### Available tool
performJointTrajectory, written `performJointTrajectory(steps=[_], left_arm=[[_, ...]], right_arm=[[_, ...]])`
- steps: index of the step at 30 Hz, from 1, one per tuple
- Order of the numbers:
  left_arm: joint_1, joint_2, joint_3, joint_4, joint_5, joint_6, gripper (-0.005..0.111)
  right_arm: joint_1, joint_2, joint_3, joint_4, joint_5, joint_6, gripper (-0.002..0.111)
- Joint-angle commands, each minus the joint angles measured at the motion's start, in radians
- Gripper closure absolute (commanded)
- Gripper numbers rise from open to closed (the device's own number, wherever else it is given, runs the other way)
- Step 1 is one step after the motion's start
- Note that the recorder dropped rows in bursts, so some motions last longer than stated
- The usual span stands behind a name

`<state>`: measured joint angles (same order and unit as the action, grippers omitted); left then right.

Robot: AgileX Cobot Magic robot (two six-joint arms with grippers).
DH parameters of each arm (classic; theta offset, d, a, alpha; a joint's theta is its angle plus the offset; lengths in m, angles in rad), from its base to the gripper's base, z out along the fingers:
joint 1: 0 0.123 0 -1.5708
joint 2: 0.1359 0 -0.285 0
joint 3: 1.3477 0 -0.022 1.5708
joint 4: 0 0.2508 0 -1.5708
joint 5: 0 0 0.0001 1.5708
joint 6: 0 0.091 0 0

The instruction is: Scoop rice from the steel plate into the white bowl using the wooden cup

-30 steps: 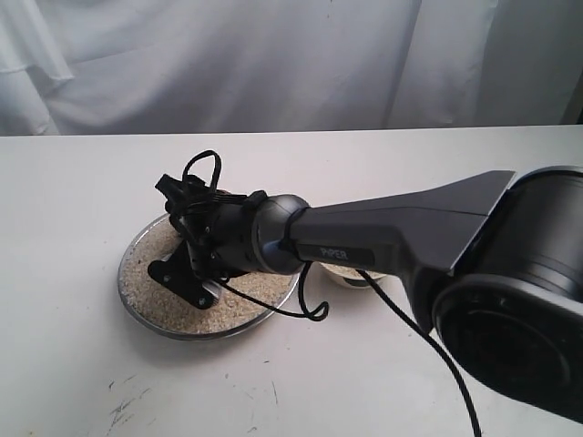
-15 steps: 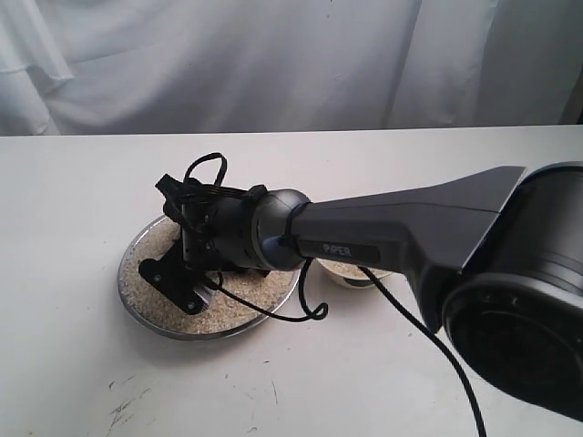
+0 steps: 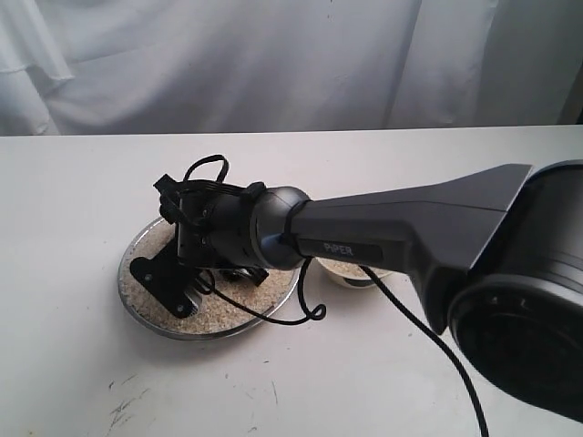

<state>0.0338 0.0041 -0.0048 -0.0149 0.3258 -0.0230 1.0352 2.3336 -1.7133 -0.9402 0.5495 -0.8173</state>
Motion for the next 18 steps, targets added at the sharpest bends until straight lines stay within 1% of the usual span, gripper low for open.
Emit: performJointTrajectory(steps=[1,4,11,16,18], left_arm=[[0.002,-0.004,0.005,-0.001,-0.007,-0.001,0.107],[0.002,-0.004,0.005,-0.001,-0.007,-0.001,0.107],[0.002,-0.004,0.005,-0.001,-0.007,-0.001,0.107],[0.002,-0.004,0.005,-0.001,-0.007,-0.001,0.107],[0.002,-0.004,0.005,-0.001,-0.007,-0.001,0.107]], right_arm=[[0.010,-0.026,0.007,0.038,-0.022,0.028,0.108],[0.006,-0.026,0.007,0.078,-0.042,0.098,0.108],[-0.009,-0.028,0.007,0.134,-0.048,0.149,0.108],[-0.023,-0.028,0.007,0.136,-0.048,0.184,0.108],[-0.033,-0.028,0.007,0.136,-0.053,0.237,0.108]])
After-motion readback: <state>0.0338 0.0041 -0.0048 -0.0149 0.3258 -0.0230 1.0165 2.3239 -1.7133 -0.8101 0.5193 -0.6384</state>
